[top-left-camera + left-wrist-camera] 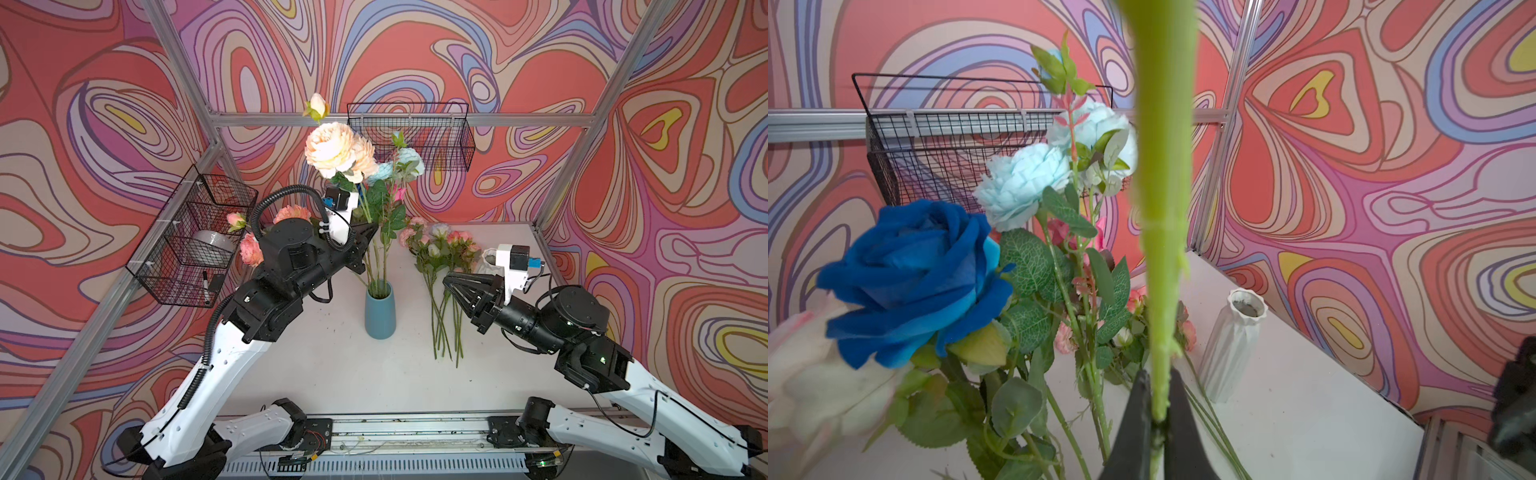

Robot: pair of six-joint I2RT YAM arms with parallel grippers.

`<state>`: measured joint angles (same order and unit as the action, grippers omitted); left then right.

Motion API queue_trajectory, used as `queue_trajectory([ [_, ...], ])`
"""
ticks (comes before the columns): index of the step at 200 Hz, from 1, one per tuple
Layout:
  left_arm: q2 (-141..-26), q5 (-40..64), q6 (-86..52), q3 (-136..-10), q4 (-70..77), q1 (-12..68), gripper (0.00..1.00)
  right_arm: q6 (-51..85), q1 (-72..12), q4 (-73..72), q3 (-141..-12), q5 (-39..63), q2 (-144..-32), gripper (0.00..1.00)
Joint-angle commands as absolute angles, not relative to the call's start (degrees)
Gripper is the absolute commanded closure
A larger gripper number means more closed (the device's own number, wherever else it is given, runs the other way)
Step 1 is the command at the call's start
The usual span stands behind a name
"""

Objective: Arrange flowers in a vase
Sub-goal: Place the flower in the vase.

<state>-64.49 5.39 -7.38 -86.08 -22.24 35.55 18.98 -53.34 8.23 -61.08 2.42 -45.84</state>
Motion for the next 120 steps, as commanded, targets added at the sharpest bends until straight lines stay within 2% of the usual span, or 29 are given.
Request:
queue_trajectory([
  [1,-63.98,2.99,-6.18,-83.52,-18.33,35.68,1.00,18.11,-53.52,9.42,-60.38,0.76,-44.76,0.82],
  [35,-62.94,2.29,-11.40,-76.81,-17.19,35.68,1.00,18.09,-53.52,9.63,-59.87,-0.04,-44.65,0.81],
  [40,-62.98,2.25,-12.30,-76.42,-17.84,35.68,0.93,18.11,-53.48,9.63,-59.73,-0.09,-44.65,0.81],
  [58,-63.74,0.82,-15.77,-77.11,-23.00,35.86,0.60,18.36,-53.50,9.65,-59.07,-0.74,-44.65,0.79],
  [76,-63.52,-1.22,-17.59,-78.34,-28.47,37.13,0.41,18.69,-53.52,9.91,-58.41,-1.31,-44.48,0.72],
  [93,-62.09,-2.77,-19.70,-79.82,-32.91,38.64,0.28,18.97,-53.48,10.73,-57.95,-1.99,-44.30,0.66],
  [120,-61.43,-1.19,-25.95,-84.39,-41.40,38.81,0.26,19.77,-53.52,12.28,-56.97,-4.09,-43.97,0.60],
])
